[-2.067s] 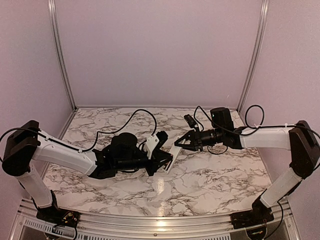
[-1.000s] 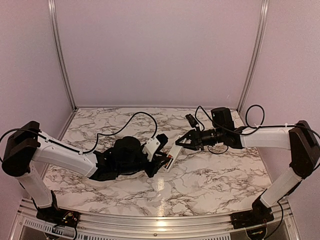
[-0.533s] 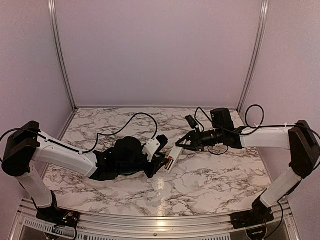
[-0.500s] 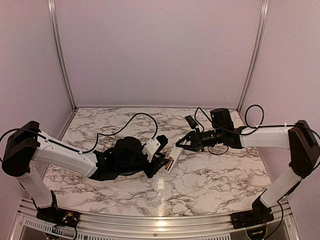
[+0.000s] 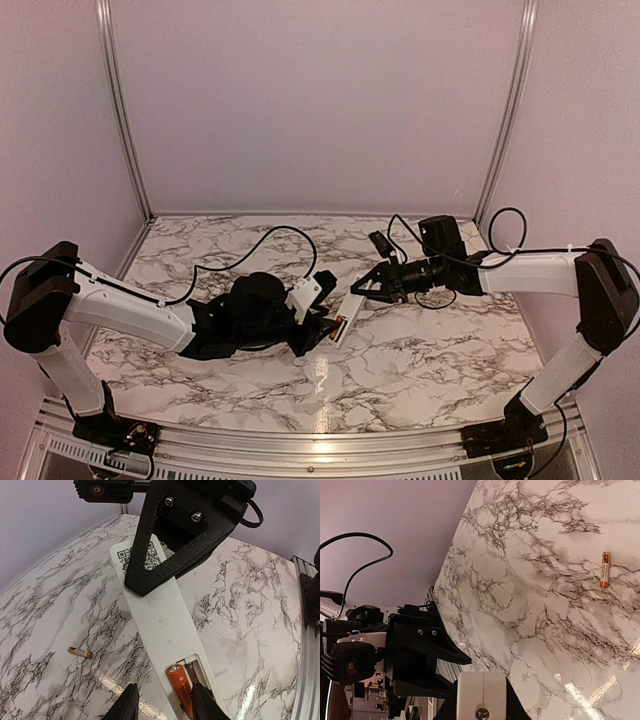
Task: Load the batteries into the remote control
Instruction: Place the battery in the battery compartment.
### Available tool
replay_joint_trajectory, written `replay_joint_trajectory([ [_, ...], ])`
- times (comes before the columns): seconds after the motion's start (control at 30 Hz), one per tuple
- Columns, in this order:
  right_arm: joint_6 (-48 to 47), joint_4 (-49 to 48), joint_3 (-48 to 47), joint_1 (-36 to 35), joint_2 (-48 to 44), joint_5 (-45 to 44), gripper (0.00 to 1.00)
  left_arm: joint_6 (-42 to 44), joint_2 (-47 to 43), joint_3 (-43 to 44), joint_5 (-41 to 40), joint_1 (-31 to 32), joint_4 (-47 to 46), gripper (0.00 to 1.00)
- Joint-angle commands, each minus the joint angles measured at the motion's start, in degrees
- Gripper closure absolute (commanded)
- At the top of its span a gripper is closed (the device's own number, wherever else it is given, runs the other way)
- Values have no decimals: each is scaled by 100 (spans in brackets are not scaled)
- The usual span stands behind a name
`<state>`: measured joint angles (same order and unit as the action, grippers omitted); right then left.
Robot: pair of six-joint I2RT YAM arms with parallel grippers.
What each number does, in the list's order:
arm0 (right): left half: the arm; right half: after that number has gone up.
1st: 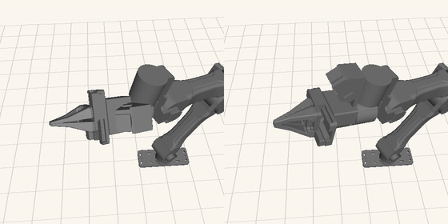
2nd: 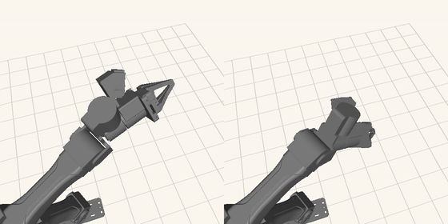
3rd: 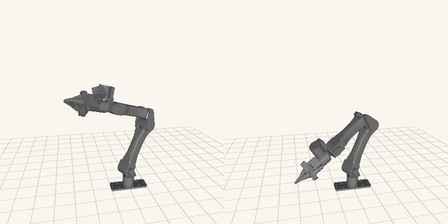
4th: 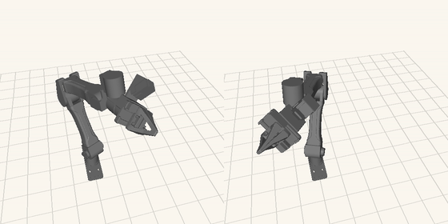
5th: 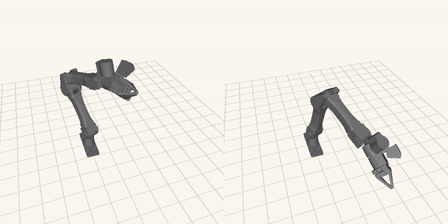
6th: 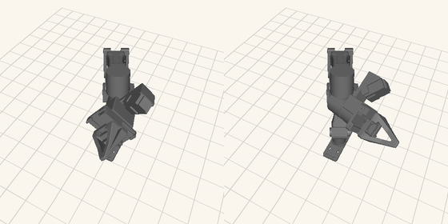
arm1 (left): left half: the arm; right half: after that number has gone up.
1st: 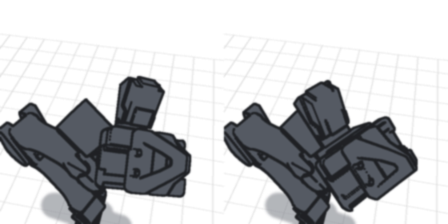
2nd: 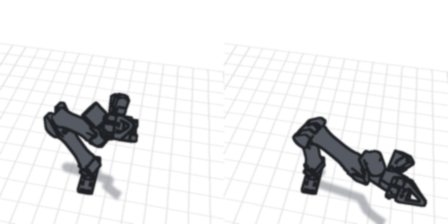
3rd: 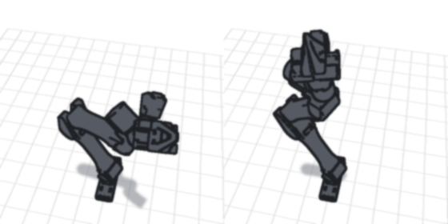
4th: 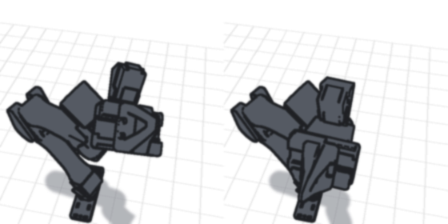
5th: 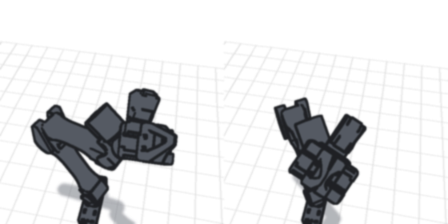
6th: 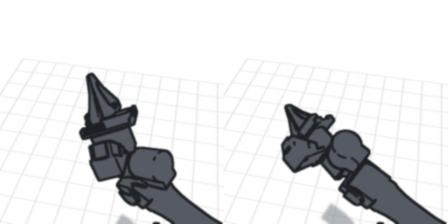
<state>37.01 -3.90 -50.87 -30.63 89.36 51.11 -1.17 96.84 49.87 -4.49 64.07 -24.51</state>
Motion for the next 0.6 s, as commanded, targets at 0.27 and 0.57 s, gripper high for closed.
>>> replay_joint_trajectory([
  [0.27,-317,154,-221,9,118,-17,100,-1057,-326,-5,373,-418,140,47],
  [0.57,-742,666,-335,9,139,117,100,646,-1143,-777,2178,-609,-431,63],
])
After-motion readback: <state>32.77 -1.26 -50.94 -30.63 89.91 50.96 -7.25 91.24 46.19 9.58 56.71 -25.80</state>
